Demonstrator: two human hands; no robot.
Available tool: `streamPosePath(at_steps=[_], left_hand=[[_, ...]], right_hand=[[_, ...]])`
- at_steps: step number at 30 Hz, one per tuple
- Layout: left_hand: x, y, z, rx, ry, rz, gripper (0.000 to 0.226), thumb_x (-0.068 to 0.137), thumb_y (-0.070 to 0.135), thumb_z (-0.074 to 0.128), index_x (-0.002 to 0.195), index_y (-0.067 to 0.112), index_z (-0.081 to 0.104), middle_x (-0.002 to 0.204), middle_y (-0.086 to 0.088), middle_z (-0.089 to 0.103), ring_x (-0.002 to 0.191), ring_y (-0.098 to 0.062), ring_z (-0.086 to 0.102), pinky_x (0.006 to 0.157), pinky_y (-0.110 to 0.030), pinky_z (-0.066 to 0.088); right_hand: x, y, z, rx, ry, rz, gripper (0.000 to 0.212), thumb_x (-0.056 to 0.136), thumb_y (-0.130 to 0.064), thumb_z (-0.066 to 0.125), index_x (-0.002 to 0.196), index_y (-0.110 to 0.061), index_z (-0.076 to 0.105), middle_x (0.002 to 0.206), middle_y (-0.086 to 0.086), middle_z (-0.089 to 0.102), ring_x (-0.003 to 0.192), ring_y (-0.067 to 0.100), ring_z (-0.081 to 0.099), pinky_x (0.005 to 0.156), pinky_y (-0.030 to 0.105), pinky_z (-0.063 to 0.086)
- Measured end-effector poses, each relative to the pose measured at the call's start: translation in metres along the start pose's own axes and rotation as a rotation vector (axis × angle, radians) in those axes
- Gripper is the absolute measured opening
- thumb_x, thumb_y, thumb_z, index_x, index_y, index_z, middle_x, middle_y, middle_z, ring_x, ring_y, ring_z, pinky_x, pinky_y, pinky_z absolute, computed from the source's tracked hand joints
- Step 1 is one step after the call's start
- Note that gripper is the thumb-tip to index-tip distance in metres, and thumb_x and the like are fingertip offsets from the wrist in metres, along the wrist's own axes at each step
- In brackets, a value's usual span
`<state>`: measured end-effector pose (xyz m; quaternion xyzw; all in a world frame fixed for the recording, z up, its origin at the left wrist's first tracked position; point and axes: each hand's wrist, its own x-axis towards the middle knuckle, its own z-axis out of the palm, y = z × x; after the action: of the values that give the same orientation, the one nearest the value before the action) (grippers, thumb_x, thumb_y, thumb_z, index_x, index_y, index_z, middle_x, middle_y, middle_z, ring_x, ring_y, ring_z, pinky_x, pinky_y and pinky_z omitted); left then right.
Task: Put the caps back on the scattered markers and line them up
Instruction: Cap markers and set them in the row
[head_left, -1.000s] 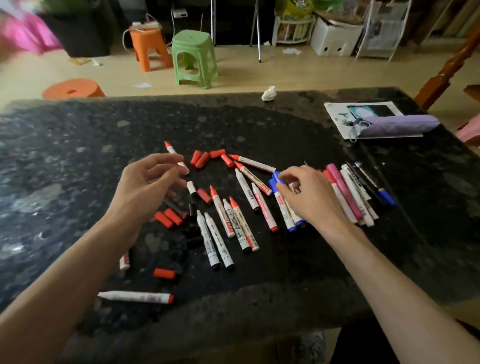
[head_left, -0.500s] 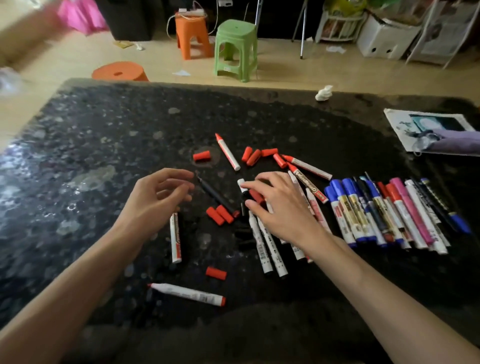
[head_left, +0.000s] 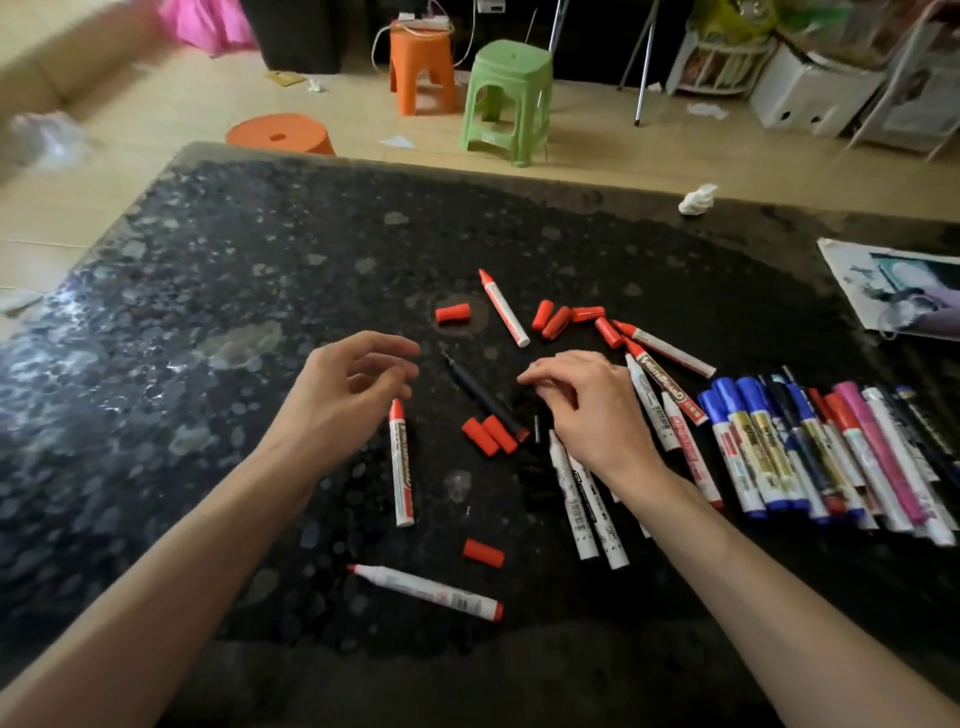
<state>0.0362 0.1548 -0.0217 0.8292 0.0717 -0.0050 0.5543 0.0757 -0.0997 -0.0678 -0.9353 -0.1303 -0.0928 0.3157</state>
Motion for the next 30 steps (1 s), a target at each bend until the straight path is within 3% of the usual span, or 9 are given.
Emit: streamPosePath(at_steps=[2,5,9,13,16,18,21,30], left_hand=[[0.000,0.004,0.005,0.006,-0.002,-0.007,0.025,0.099,0.005,0.058,0.110,0.023,0.073,0.097,0.003,0.078,0.086,-0.011,0.076,0.081,-0.028,0.059],[0.002,0.006,0.014,0.010,-0.030,-0.019,0.025,0.099,0.006,0.059,0.108,0.024,0.073,0.095,0.003,0.078,0.086,-0.012,0.076,0.085,-0.032,0.059],[0.008,0.002,0.027,0.093,-0.072,0.001,0.022,0.099,0.014,0.063,0.110,0.031,0.071,0.096,0.008,0.075,0.087,-0.008,0.074,0.086,-0.034,0.060],[0.013,0.000,0.052,0.425,-0.213,0.172,0.038,0.102,0.020,0.056,0.131,0.044,0.059,0.102,0.015,0.063,0.088,0.001,0.065,0.084,-0.027,0.052],[0.011,-0.011,0.069,0.548,-0.265,0.218,0.042,0.105,0.025,0.049,0.140,0.048,0.053,0.109,0.011,0.054,0.102,-0.011,0.059,0.094,-0.032,0.047],[0.009,-0.018,0.071,0.625,-0.266,0.227,0.042,0.105,0.029,0.048,0.143,0.047,0.051,0.118,0.007,0.054,0.117,-0.023,0.055,0.104,-0.038,0.044],[0.009,-0.020,0.069,0.687,-0.268,0.236,0.042,0.105,0.032,0.046,0.143,0.047,0.051,0.123,0.006,0.055,0.121,-0.027,0.053,0.108,-0.044,0.043],[0.008,-0.015,0.068,0.720,-0.116,0.332,0.036,0.098,0.017,0.055,0.128,0.035,0.061,0.123,0.003,0.055,0.116,-0.028,0.052,0.098,-0.047,0.047]], right_hand=[[0.000,-0.005,-0.010,0.153,0.010,0.080,0.021,0.095,-0.010,0.071,0.097,-0.029,0.080,0.096,-0.015,0.077,0.094,0.001,0.069,0.086,0.027,0.054],[-0.003,-0.013,-0.022,0.408,-0.018,0.184,0.021,0.094,-0.011,0.076,0.107,-0.027,0.074,0.093,-0.013,0.077,0.093,-0.002,0.072,0.078,0.015,0.053],[-0.010,-0.014,-0.036,0.652,-0.032,0.354,0.033,0.089,-0.005,0.079,0.118,-0.019,0.075,0.102,-0.004,0.079,0.099,0.002,0.074,0.092,0.018,0.057],[-0.021,-0.008,-0.055,1.094,-0.087,0.594,0.026,0.091,-0.001,0.072,0.116,-0.008,0.072,0.107,0.013,0.079,0.104,0.023,0.076,0.090,0.028,0.061],[-0.030,0.000,-0.068,1.271,-0.119,0.693,0.030,0.092,-0.001,0.069,0.122,-0.002,0.066,0.110,0.022,0.076,0.104,0.030,0.076,0.094,0.034,0.061],[-0.036,0.007,-0.076,1.282,-0.123,0.694,0.032,0.091,-0.002,0.070,0.123,-0.003,0.064,0.112,0.023,0.076,0.105,0.031,0.076,0.095,0.036,0.061],[-0.043,0.016,-0.086,1.172,-0.086,0.685,0.031,0.091,-0.005,0.073,0.121,-0.008,0.065,0.109,0.019,0.077,0.104,0.030,0.076,0.095,0.037,0.061],[-0.056,0.042,-0.105,0.741,0.127,0.679,0.021,0.086,-0.017,0.083,0.106,-0.020,0.076,0.099,0.000,0.080,0.097,0.015,0.076,0.091,0.032,0.059]])
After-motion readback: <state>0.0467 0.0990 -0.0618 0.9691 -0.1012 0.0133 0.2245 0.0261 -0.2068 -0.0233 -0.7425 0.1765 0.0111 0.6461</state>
